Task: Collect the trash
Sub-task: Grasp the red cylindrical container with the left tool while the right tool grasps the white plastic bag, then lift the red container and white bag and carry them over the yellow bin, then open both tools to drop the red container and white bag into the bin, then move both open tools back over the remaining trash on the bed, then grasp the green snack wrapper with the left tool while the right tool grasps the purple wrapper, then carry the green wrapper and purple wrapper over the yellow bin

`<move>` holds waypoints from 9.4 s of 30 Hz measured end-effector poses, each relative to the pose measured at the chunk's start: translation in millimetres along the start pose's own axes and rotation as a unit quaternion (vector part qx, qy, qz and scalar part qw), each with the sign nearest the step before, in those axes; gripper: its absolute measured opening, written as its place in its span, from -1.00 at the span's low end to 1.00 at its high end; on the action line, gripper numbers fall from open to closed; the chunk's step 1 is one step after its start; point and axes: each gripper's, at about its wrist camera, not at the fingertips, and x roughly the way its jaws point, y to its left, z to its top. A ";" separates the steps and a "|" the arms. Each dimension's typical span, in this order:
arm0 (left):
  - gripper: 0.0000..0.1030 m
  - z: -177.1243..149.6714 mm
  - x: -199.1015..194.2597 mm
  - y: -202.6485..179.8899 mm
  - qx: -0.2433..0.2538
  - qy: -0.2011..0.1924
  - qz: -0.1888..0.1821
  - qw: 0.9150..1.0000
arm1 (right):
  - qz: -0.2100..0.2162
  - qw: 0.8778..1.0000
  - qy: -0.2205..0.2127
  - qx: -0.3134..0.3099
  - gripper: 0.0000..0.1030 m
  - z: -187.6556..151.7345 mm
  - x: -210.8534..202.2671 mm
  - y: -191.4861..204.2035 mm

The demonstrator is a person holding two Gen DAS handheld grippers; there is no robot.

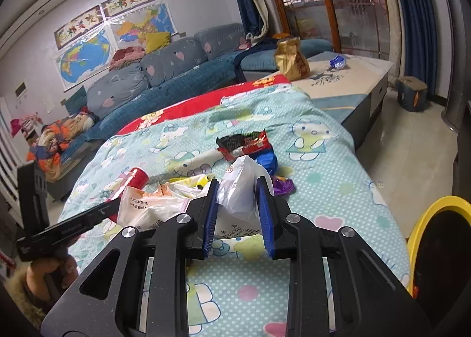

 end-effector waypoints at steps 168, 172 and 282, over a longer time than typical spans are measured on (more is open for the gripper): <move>0.87 -50.4 52.6 -251.4 0.228 0.014 -0.147 0.962 | -0.273 0.953 -0.052 0.124 0.09 -47.4 -127.7 -189.4; 0.87 -40.4 43.6 -238.3 0.218 -0.001 -0.135 0.967 | -0.255 0.960 -0.049 0.106 0.09 -45.1 -119.2 -173.1; -0.42 57.3 72.2 -61.0 0.066 0.034 -0.120 0.990 | -0.016 0.996 0.081 0.018 -0.85 -42.5 33.0 -19.3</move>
